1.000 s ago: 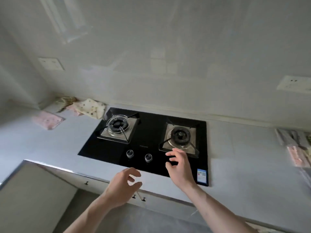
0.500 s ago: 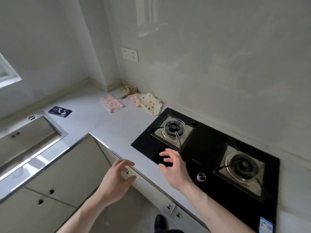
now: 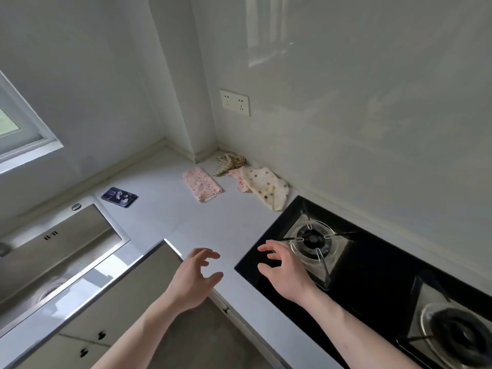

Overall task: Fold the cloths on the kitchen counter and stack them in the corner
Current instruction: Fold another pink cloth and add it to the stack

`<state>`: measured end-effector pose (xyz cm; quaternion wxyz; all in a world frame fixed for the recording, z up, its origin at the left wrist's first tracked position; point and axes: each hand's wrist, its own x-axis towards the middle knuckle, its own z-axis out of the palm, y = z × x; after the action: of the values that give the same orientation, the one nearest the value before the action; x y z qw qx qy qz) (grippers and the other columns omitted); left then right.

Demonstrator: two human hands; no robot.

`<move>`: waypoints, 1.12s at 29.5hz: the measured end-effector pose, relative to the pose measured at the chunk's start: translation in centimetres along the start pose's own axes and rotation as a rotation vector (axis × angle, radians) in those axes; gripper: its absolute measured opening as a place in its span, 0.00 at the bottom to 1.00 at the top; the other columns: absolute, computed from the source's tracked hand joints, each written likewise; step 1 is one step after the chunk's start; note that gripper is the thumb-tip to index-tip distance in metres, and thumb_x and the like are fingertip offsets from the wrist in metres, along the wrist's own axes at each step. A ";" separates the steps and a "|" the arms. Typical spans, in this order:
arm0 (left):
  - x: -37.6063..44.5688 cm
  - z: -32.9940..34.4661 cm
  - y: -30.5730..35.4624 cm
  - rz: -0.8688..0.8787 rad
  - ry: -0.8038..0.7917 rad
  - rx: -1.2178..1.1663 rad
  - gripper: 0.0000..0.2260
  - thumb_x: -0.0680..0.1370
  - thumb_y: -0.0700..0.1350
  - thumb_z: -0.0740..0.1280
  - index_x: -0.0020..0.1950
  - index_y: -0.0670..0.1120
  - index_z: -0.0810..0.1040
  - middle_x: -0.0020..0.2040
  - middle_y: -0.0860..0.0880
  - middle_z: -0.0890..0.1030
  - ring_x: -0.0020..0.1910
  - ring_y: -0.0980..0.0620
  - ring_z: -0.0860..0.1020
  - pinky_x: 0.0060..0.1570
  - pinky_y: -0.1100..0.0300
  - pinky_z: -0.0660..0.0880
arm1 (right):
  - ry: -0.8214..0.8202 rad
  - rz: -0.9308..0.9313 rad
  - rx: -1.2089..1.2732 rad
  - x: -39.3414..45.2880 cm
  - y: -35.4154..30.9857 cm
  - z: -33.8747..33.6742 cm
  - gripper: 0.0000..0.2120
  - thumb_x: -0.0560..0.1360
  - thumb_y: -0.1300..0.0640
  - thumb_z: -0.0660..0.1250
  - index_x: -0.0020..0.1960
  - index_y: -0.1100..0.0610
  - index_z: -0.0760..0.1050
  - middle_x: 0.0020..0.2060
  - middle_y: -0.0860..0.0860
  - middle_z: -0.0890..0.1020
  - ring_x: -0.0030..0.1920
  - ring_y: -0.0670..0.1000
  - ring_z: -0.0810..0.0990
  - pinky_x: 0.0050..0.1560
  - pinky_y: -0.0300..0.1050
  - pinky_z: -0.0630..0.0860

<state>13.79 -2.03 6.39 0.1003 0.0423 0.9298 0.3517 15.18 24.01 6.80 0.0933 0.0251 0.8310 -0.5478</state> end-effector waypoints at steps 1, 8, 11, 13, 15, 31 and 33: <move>1.0 -0.3 -0.5 -0.006 -0.018 -0.001 0.15 0.76 0.53 0.72 0.62 0.62 0.76 0.65 0.62 0.72 0.60 0.62 0.76 0.56 0.62 0.76 | -0.005 0.003 0.000 0.8 -0.1 0.1 0.15 0.76 0.53 0.71 0.61 0.41 0.76 0.64 0.36 0.72 0.63 0.38 0.75 0.56 0.33 0.71; 11.4 -3.1 -5.4 -0.075 -0.117 0.091 0.16 0.77 0.51 0.74 0.63 0.58 0.75 0.67 0.57 0.69 0.59 0.55 0.76 0.55 0.63 0.75 | -0.032 0.024 -0.084 6.5 -0.8 1.1 0.13 0.77 0.49 0.70 0.59 0.39 0.75 0.67 0.36 0.71 0.63 0.37 0.75 0.60 0.36 0.75; 17.8 -4.2 -8.2 -0.096 -0.153 0.159 0.19 0.77 0.50 0.74 0.67 0.53 0.76 0.70 0.52 0.68 0.58 0.53 0.76 0.58 0.60 0.75 | 0.011 0.070 -0.084 9.3 -0.8 2.2 0.13 0.76 0.48 0.70 0.58 0.37 0.75 0.66 0.34 0.70 0.62 0.35 0.74 0.62 0.39 0.76; 22.4 -5.3 -10.2 -0.089 -0.209 0.224 0.22 0.76 0.50 0.74 0.69 0.51 0.75 0.73 0.50 0.67 0.62 0.50 0.76 0.64 0.57 0.75 | 0.058 0.112 -0.081 11.5 -1.4 3.6 0.13 0.77 0.48 0.70 0.59 0.37 0.74 0.66 0.34 0.69 0.62 0.35 0.74 0.57 0.35 0.74; 26.5 -6.3 -11.8 -0.075 -0.261 0.287 0.24 0.76 0.51 0.73 0.71 0.50 0.74 0.75 0.49 0.66 0.67 0.48 0.75 0.69 0.56 0.72 | 0.092 0.143 -0.069 13.7 -2.3 5.3 0.13 0.78 0.49 0.70 0.59 0.38 0.74 0.66 0.35 0.70 0.63 0.36 0.74 0.56 0.34 0.74; 42.3 -6.9 -16.1 0.050 -0.532 0.567 0.22 0.78 0.47 0.68 0.72 0.49 0.75 0.72 0.46 0.72 0.70 0.45 0.73 0.68 0.56 0.70 | 0.437 0.352 0.033 18.3 -6.3 9.7 0.13 0.77 0.53 0.71 0.58 0.38 0.76 0.66 0.34 0.70 0.62 0.39 0.76 0.58 0.38 0.75; 43.0 -7.2 -16.2 0.091 -0.489 0.560 0.22 0.79 0.44 0.66 0.74 0.47 0.74 0.72 0.45 0.75 0.70 0.44 0.74 0.67 0.55 0.72 | 0.473 0.371 0.042 18.0 -6.3 9.9 0.13 0.77 0.53 0.71 0.58 0.38 0.76 0.66 0.35 0.71 0.62 0.39 0.77 0.58 0.38 0.75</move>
<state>-29.82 -12.38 -5.83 0.2880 0.1920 0.9358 0.0674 -2.13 11.38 5.46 -0.0051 0.3054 0.7992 -0.5176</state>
